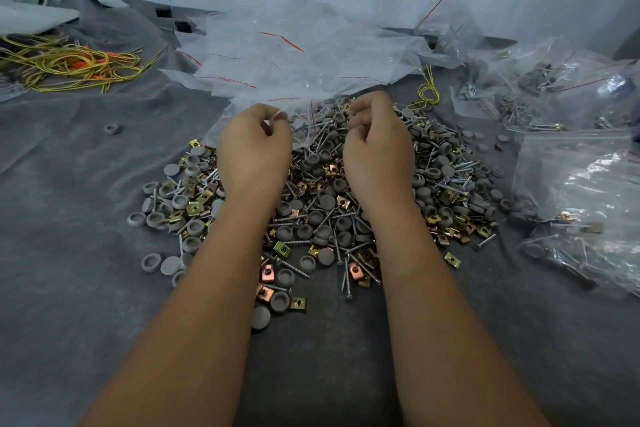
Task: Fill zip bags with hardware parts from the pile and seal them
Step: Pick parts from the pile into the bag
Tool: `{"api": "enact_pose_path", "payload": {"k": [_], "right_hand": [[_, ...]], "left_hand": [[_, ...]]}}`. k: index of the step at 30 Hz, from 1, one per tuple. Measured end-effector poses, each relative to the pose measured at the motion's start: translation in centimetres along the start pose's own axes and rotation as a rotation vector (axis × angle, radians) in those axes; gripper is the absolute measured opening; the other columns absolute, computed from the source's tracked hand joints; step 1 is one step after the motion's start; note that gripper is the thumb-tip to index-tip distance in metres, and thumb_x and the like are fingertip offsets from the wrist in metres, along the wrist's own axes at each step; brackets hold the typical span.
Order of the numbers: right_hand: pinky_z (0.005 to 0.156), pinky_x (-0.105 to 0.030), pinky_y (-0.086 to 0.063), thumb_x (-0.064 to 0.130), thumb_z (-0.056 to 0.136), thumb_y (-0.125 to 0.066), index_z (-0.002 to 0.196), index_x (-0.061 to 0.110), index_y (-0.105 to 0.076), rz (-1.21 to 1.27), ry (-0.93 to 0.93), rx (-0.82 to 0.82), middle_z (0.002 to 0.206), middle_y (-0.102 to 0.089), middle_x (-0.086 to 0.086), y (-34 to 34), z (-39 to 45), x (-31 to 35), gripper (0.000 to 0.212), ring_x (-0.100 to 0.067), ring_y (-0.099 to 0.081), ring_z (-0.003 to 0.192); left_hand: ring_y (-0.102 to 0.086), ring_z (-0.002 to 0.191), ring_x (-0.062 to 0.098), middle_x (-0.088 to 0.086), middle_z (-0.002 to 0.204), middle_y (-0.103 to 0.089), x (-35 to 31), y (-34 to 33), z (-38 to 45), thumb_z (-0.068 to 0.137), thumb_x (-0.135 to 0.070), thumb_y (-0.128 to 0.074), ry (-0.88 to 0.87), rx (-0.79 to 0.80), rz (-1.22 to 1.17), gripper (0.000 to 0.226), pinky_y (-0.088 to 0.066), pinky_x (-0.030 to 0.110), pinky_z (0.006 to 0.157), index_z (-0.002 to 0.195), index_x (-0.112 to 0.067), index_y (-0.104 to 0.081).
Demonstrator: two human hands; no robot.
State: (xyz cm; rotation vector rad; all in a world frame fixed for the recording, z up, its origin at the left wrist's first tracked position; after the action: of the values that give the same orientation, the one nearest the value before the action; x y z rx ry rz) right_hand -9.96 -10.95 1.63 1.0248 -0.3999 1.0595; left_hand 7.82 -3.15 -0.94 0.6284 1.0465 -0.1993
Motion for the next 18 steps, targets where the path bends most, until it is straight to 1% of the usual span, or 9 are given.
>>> {"api": "enact_pose_path", "payload": {"k": [2,4,7,10,12,13,15,16,18], "right_hand": [[0.074,-0.032,-0.046,0.002,0.087,-0.049,0.111,0.019,-0.058,-0.034,-0.014,0.027,0.093,-0.061,0.007,-0.2,0.1,-0.3,0.031,-0.017,-0.057,0.091],[0.077,-0.033,-0.048,0.003,0.088,-0.049,0.115,0.019,-0.061,-0.08,0.004,0.056,0.097,-0.061,0.006,-0.5,0.0,-0.2,0.034,-0.017,-0.057,0.094],[0.088,-0.042,-0.048,0.003,0.089,-0.049,0.123,0.02,-0.062,-0.15,0.04,0.123,0.109,-0.063,0.001,-1.5,-0.1,-0.1,0.04,-0.021,-0.056,0.103],[0.101,-0.044,-0.041,0.005,0.09,-0.049,0.137,0.019,-0.052,-0.245,0.106,0.231,0.132,-0.055,-0.004,-2.7,-0.4,0.1,0.05,-0.026,-0.047,0.122],[0.104,-0.042,-0.037,0.008,0.089,-0.049,0.142,0.022,-0.046,-0.333,0.164,0.302,0.138,-0.05,-0.003,-3.6,-0.8,0.4,0.055,-0.026,-0.042,0.125],[0.104,-0.041,-0.037,0.007,0.088,-0.049,0.142,0.023,-0.047,-0.335,0.178,0.317,0.137,-0.05,-0.003,-3.7,-0.9,0.6,0.056,-0.025,-0.042,0.125],[0.101,-0.043,-0.04,0.002,0.086,-0.048,0.13,0.02,-0.059,-0.279,0.156,0.284,0.128,-0.056,-0.003,-3.2,-0.7,0.8,0.049,-0.025,-0.047,0.12],[0.098,-0.043,-0.042,0.0,0.085,-0.047,0.119,0.018,-0.066,-0.261,0.132,0.245,0.12,-0.06,-0.004,-2.7,-0.5,0.8,0.043,-0.025,-0.051,0.114],[0.085,-0.038,-0.045,0.0,0.083,-0.047,0.096,0.015,-0.073,-0.273,0.073,0.195,0.103,-0.064,-0.004,-1.9,-0.2,0.3,0.032,-0.022,-0.055,0.091]], "left_hand": [[-0.039,0.038,0.002,-0.01,0.052,-0.048,0.4,0.1,0.1,0.094,-0.023,-0.054,0.038,-0.008,-0.067,0.013,-0.028,0.023,0.048,0.087,-0.028,-0.064],[-0.038,0.035,0.001,-0.01,0.048,-0.046,0.7,0.1,0.2,0.094,-0.023,-0.055,0.063,-0.014,-0.13,0.014,-0.027,0.023,0.048,0.084,-0.028,-0.063],[-0.036,0.034,0.002,-0.013,0.039,-0.045,0.9,0.1,0.2,0.094,-0.022,-0.055,0.087,-0.007,-0.18,0.015,-0.025,0.024,0.049,0.083,-0.025,-0.065],[-0.035,0.034,0.003,-0.017,0.037,-0.044,1.0,0.0,0.2,0.093,-0.024,-0.055,0.1,-0.001,-0.181,0.018,-0.026,0.024,0.048,0.077,-0.029,-0.062],[-0.035,0.034,0.003,-0.017,0.037,-0.044,1.1,0.0,0.2,0.092,-0.025,-0.055,0.111,-0.004,-0.184,0.021,-0.026,0.024,0.048,0.072,-0.03,-0.06],[-0.036,0.034,0.003,-0.017,0.037,-0.045,1.1,0.0,0.3,0.092,-0.025,-0.056,0.115,-0.006,-0.186,0.022,-0.026,0.024,0.048,0.071,-0.03,-0.06],[-0.036,0.035,0.003,-0.013,0.039,-0.045,1.2,0.0,0.3,0.092,-0.025,-0.056,0.119,-0.008,-0.195,0.022,-0.027,0.023,0.048,0.071,-0.029,-0.06],[-0.035,0.036,0.003,-0.011,0.041,-0.044,1.2,0.0,0.3,0.092,-0.025,-0.056,0.119,-0.009,-0.201,0.022,-0.027,0.023,0.049,0.071,-0.029,-0.061],[-0.033,0.036,0.004,-0.01,0.043,-0.043,1.3,-0.1,0.3,0.092,-0.026,-0.056,0.122,-0.007,-0.209,0.022,-0.028,0.024,0.05,0.07,-0.029,-0.061]]}}
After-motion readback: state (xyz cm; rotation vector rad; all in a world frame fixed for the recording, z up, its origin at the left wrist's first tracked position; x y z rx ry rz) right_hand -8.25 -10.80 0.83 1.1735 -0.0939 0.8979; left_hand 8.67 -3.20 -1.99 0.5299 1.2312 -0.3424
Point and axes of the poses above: each hand's wrist, its own z-axis towards the middle knuckle, its own y-axis out of the back of the hand, x = y × z, the point moved 10 cm from there along z, towards the middle knuckle
